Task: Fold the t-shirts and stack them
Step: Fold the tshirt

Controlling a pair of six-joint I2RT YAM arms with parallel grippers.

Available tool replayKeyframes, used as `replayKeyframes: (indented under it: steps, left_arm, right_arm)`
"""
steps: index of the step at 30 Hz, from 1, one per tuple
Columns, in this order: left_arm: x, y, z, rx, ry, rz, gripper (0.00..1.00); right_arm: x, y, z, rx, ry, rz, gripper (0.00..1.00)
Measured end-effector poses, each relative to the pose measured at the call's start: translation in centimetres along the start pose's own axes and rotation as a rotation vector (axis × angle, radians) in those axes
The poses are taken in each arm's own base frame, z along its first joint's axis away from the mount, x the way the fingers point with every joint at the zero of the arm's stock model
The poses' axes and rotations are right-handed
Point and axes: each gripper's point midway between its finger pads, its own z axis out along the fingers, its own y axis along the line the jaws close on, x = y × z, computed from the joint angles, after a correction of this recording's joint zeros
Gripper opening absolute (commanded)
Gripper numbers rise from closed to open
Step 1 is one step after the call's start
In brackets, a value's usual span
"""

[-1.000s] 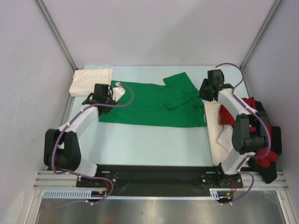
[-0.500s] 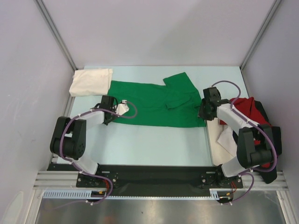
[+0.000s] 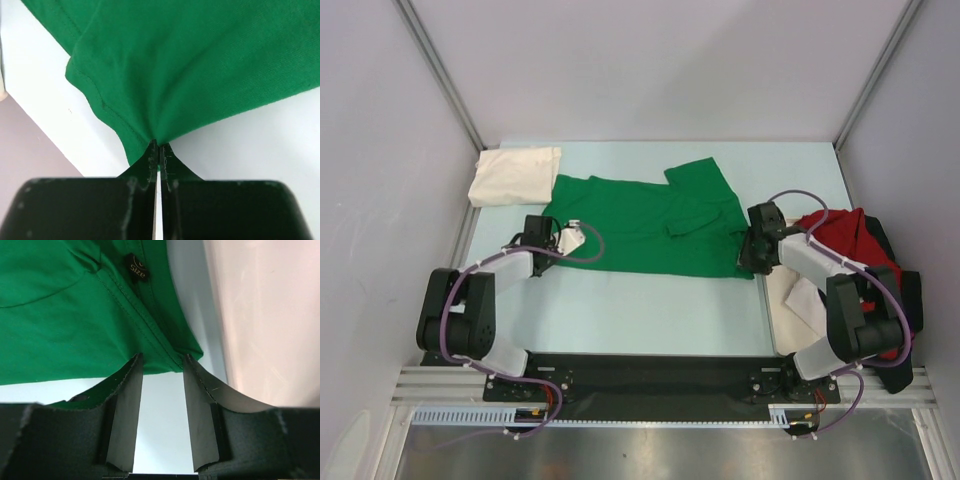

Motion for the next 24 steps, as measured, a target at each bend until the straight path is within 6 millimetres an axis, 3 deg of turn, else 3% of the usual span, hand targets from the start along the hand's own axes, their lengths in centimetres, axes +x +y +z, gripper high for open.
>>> replayKeyframes:
  steps: [2, 4, 5, 6, 8, 11, 15, 19, 24]
  left_arm:
    - [0.2, 0.1, -0.3, -0.006, -0.002, -0.007, 0.0]
    - [0.3, 0.3, -0.4, -0.011, -0.003, -0.014, 0.0]
    - [0.4, 0.4, -0.5, -0.014, -0.003, -0.017, 0.0]
    - [0.5, 0.5, -0.6, -0.014, -0.003, -0.019, 0.0]
    - [0.6, 0.6, -0.9, -0.014, -0.004, -0.023, 0.0]
    - [0.8, 0.5, -2.0, -0.015, -0.019, -0.031, 0.0]
    - [1.9, -0.5, -4.1, 0.001, -0.034, -0.033, 0.0]
    - [3.7, -2.7, -5.6, 0.051, -0.009, -0.021, 0.0]
    - [6.4, -5.4, -6.6, 0.154, 0.084, -0.009, 0.0]
  right_arm:
    - [0.5, 0.1, 0.3, -0.007, 0.01, 0.005, 0.42]
    - [0.9, 0.2, 0.7, -0.017, 0.02, 0.012, 0.35]
    - [1.1, 0.3, 0.9, -0.021, 0.025, 0.014, 0.27]
    - [1.3, 0.3, 1.1, -0.021, 0.027, 0.018, 0.09]
    - [1.4, -0.1, 1.1, -0.013, 0.021, 0.035, 0.0]
    - [2.0, -0.5, 0.7, -0.023, -0.001, 0.063, 0.0]
    - [4.6, -1.6, -0.7, -0.029, 0.022, 0.107, 0.0]
    - [7.1, -2.5, -2.9, -0.025, 0.047, 0.159, 0.0]
    - [8.5, -2.9, -5.9, -0.047, 0.044, 0.233, 0.0]
